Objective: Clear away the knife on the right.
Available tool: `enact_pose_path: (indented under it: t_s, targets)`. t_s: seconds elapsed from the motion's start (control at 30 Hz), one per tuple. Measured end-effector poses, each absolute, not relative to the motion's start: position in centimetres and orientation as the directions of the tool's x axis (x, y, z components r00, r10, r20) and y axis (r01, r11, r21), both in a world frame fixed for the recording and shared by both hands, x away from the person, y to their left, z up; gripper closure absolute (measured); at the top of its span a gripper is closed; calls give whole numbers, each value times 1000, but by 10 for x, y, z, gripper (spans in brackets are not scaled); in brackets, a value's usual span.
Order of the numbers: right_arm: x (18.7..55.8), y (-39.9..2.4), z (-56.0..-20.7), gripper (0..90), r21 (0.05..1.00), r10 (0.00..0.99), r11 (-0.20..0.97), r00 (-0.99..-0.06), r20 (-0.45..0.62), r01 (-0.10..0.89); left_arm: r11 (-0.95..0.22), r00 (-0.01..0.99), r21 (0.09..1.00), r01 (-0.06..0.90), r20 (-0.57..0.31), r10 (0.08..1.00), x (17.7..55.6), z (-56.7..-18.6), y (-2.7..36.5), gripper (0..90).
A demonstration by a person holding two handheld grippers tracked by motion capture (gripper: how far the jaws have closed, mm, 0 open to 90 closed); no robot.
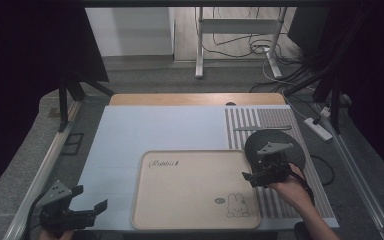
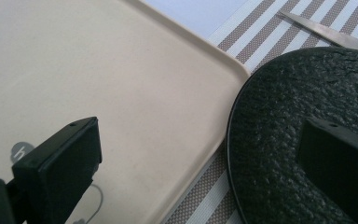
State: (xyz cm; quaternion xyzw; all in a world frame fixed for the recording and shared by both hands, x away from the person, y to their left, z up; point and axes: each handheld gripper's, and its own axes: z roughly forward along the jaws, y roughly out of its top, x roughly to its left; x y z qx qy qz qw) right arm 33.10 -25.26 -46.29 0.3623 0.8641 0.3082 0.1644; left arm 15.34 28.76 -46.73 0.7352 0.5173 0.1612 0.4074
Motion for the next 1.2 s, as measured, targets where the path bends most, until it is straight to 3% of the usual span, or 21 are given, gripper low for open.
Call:
enact_pose_path:
  t_s: [0.7,1.2]
  targets:
    - [382,-251,-467,8,608,802,480,-597,-13,632,-136,415,764,630,-184,891,154,-467,287,8]
    - [427,-247,-471,7,586,826,475,-562,-40,657,-134,416,762,634,-190,889,154,-468,287,8]
